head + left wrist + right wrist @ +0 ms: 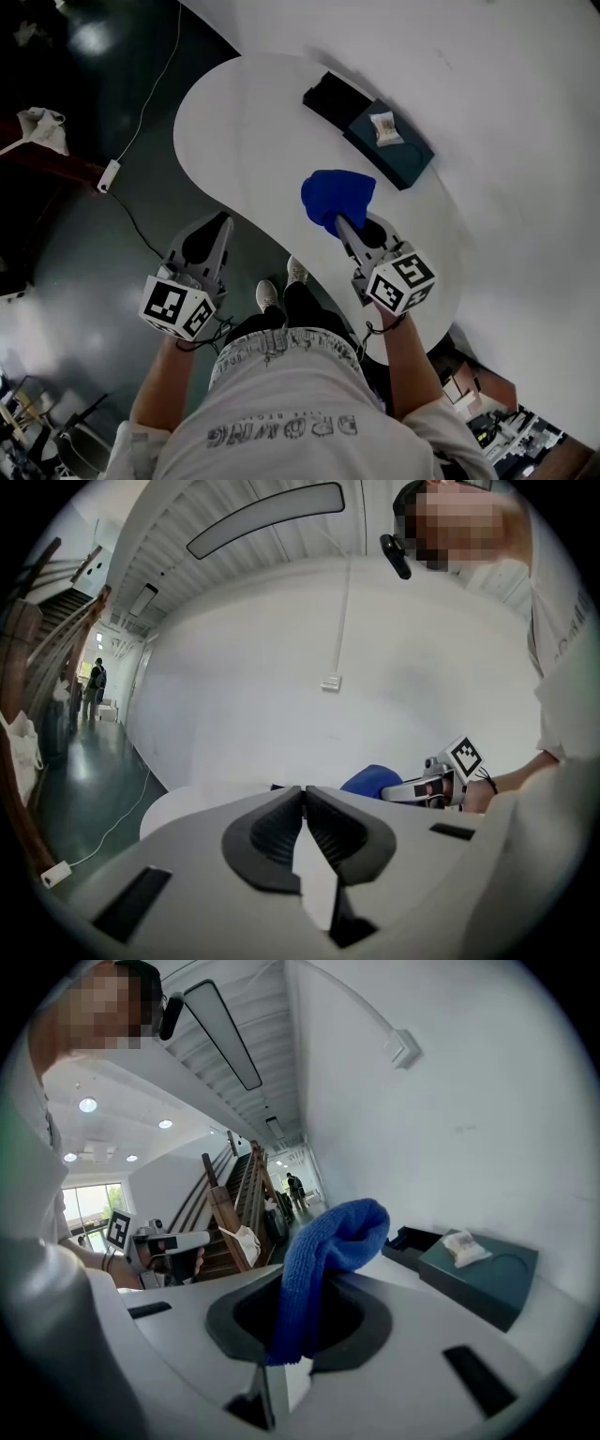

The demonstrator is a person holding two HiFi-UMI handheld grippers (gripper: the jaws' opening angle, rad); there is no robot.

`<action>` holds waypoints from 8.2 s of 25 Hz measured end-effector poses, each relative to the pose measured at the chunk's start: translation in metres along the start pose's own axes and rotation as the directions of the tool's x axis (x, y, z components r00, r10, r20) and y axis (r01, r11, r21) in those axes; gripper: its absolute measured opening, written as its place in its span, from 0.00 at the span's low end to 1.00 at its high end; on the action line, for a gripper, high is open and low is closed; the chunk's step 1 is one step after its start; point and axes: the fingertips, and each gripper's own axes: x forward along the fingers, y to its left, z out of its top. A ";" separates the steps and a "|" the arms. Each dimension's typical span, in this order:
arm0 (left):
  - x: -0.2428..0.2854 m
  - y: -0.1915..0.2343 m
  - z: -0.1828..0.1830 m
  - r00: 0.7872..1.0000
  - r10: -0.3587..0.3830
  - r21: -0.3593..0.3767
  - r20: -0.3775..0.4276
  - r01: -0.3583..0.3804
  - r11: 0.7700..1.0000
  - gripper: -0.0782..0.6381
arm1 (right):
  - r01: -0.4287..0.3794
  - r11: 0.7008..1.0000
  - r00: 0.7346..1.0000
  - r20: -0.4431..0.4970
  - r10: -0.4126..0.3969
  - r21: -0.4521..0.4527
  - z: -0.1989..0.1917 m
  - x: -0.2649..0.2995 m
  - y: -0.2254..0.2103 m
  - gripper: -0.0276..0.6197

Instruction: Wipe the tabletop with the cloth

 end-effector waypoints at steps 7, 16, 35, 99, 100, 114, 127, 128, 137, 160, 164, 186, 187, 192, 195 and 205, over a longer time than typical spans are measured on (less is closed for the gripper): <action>0.025 0.014 -0.015 0.998 0.030 -0.015 -0.046 -0.031 0.999 0.15 | -0.016 1.000 1.000 -0.027 0.016 0.006 0.003 0.035 -0.034 0.14; 0.062 0.027 -0.034 0.994 0.056 -0.027 -0.093 -0.059 0.998 0.15 | -0.014 1.000 0.998 -0.063 0.015 0.019 -0.006 0.079 -0.088 0.14; 0.088 0.058 -0.072 0.984 0.089 -0.067 -0.155 -0.100 0.993 0.15 | -0.012 0.995 0.992 -0.122 -0.001 -0.103 -0.013 0.183 -0.139 0.14; 0.138 -0.089 -0.108 0.918 -0.313 -0.035 -0.243 0.314 0.949 0.15 | 0.451 0.889 0.834 -0.389 -0.390 0.076 -0.193 -0.023 -0.221 0.14; 0.141 -0.092 -0.107 0.915 -0.322 -0.034 -0.244 0.324 0.946 0.15 | 0.461 0.883 0.831 -0.391 -0.396 0.085 -0.196 -0.029 -0.222 0.14; 0.139 -0.088 -0.098 0.920 -0.319 -0.028 -0.229 0.321 0.947 0.15 | 0.511 0.843 0.819 -0.392 -0.419 0.166 -0.200 -0.062 -0.224 0.14; 0.122 -0.040 -0.071 0.969 -0.179 -0.009 -0.167 0.180 0.984 0.15 | 0.276 0.961 0.947 -0.171 -0.272 -0.004 -0.068 0.036 -0.172 0.14; 0.119 -0.036 -0.068 0.972 -0.165 -0.008 -0.165 0.166 0.986 0.15 | 0.249 0.968 0.954 -0.166 -0.248 -0.017 -0.060 0.048 -0.165 0.14; 0.075 0.018 -0.062 0.985 0.022 -0.006 -0.171 -0.023 1.000 0.15 | 0.028 0.993 0.978 -0.203 -0.051 -0.114 -0.043 0.161 -0.116 0.14; 0.052 0.050 -0.084 0.976 0.104 -0.051 -0.191 -0.116 0.992 0.15 | -0.025 0.977 0.903 -0.425 -0.070 -0.214 -0.110 0.247 -0.107 0.13; 0.051 0.047 -0.083 0.978 0.094 -0.049 -0.187 -0.105 0.993 0.15 | -0.019 0.979 0.903 -0.425 -0.071 -0.204 -0.114 0.240 -0.105 0.13; 0.089 -0.046 -0.092 0.958 -0.181 -0.011 -0.222 0.183 0.983 0.15 | 0.216 0.974 0.876 -0.428 -0.221 -0.062 -0.188 0.060 -0.138 0.13; 0.092 -0.052 -0.092 0.954 -0.199 -0.007 -0.226 0.203 0.979 0.15 | 0.232 0.971 0.874 -0.428 -0.231 -0.052 -0.192 0.050 -0.139 0.13; 0.107 -0.085 -0.094 0.929 -0.287 0.005 -0.235 0.297 0.955 0.15 | 0.320 0.947 0.858 -0.428 -0.284 0.014 -0.215 -0.005 -0.147 0.13; 0.113 -0.102 -0.095 0.914 -0.329 0.009 -0.236 0.340 0.940 0.15 | 0.371 0.928 0.845 -0.431 -0.317 0.046 -0.229 -0.038 -0.152 0.13; 0.113 -0.126 -0.101 0.899 -0.366 0.008 -0.239 0.378 0.926 0.15 | 0.448 0.886 0.828 -0.430 -0.359 0.122 -0.251 -0.092 -0.160 0.13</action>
